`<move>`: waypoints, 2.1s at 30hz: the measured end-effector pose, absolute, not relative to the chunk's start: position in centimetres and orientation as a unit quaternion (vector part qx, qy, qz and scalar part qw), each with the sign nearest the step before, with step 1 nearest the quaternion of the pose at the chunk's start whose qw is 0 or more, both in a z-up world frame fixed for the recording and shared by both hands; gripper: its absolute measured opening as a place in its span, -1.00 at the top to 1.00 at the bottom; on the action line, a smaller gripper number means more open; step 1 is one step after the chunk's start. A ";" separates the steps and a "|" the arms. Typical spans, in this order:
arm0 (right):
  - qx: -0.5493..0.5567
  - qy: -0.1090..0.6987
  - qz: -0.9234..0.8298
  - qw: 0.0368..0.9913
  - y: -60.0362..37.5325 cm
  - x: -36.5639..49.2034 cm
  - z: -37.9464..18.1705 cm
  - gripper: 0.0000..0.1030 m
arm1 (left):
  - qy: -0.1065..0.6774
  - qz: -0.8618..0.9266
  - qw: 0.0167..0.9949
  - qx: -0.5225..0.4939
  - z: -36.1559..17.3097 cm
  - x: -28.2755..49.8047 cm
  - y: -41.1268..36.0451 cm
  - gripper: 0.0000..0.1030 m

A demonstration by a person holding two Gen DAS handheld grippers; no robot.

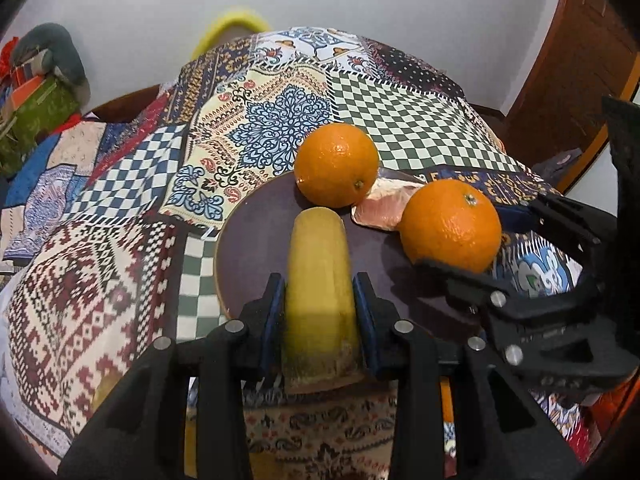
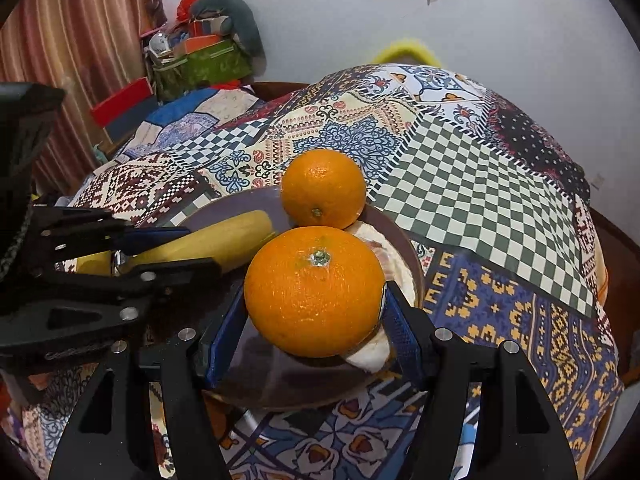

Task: Organize fruits
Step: 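Lower the yellow roll onto the plate with the left tool while the right tool places the orange beside it, then grasp the second yellow roll with the left tool while the right tool approaches a tangerine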

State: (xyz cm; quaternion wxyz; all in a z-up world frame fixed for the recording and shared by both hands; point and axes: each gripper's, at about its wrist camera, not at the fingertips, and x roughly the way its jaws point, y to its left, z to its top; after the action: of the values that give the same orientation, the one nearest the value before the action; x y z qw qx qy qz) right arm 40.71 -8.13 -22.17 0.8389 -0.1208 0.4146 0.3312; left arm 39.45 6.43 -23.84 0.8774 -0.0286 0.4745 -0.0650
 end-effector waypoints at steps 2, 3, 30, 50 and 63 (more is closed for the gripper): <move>-0.128 0.416 0.335 0.835 -7.9 40.8 -22.3 -0.24 | 0.481 -0.071 0.873 -0.029 -24.1 40.0 6.3 0.33; -0.132 0.415 0.336 0.835 -7.8 40.7 -22.3 -0.24 | 0.482 -0.073 0.873 -0.029 -24.2 40.1 6.2 0.33; -0.109 0.376 0.335 0.857 -9.6 36.6 -17.1 -0.26 | 0.424 -0.051 0.903 -0.047 -18.0 33.9 8.8 0.33; -0.096 0.393 0.308 0.861 -9.6 31.7 -18.5 -0.26 | 0.455 0.014 0.884 -0.108 -20.9 28.8 14.7 -0.19; -0.099 0.440 0.319 0.833 -8.2 31.9 -22.7 -0.26 | 0.488 0.036 0.861 -0.135 -25.2 30.3 12.3 -0.41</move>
State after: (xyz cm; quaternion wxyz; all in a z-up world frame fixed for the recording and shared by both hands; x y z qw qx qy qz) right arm 31.87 -8.18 -22.72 0.8333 -0.0985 0.4403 0.3193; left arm 30.32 12.32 -25.22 0.8614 -0.1353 0.4883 0.0358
